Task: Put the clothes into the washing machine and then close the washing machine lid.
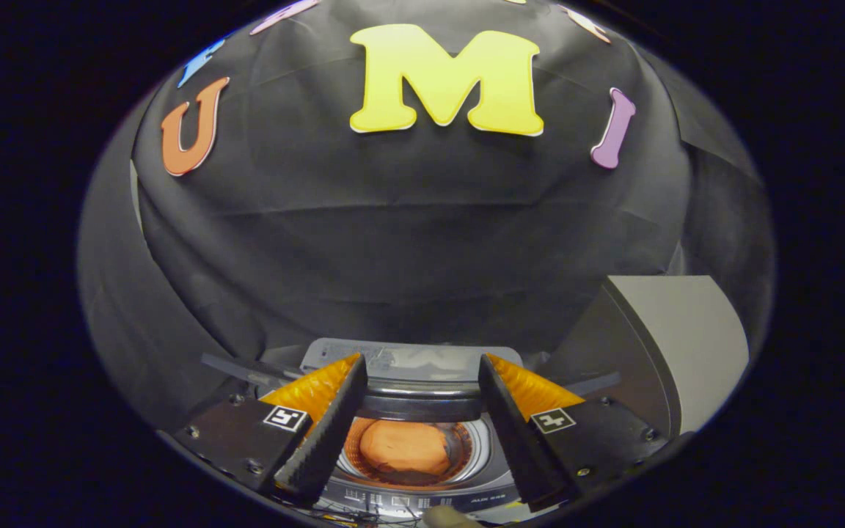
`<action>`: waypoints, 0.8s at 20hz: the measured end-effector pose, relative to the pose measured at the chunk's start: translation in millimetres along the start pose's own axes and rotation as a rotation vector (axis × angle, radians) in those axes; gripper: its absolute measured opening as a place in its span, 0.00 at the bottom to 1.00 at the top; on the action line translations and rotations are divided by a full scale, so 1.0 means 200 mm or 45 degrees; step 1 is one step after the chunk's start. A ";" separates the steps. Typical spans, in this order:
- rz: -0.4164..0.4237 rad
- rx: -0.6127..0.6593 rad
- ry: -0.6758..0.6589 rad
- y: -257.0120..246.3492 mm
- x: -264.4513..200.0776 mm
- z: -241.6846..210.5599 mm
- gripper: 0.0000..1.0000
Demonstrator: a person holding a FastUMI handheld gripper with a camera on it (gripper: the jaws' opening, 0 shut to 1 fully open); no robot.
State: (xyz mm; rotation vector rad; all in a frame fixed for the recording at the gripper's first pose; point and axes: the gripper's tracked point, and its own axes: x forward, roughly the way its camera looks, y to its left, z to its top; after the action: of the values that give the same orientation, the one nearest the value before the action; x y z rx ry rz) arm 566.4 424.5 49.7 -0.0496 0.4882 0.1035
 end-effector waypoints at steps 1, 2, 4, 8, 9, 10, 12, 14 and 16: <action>0.001 -0.002 0.001 0.00 0.00 0.00 0.96; 0.001 -0.005 0.004 0.00 0.00 0.01 0.96; 0.001 -0.015 0.008 0.01 0.00 0.00 0.96; 0.008 -0.043 0.074 0.02 0.04 -0.07 0.95; 0.011 -0.046 0.108 0.02 0.04 -0.11 0.94; 0.020 -0.043 0.136 0.03 0.04 -0.16 0.95; 0.024 -0.044 0.175 0.02 0.03 -0.24 0.95; 0.030 -0.046 0.199 0.00 0.02 -0.28 0.95; 0.033 -0.040 0.202 -0.01 0.00 -0.29 0.95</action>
State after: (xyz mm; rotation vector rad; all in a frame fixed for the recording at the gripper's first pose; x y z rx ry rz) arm 540.1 417.6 -2.3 -0.0827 0.6459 0.1331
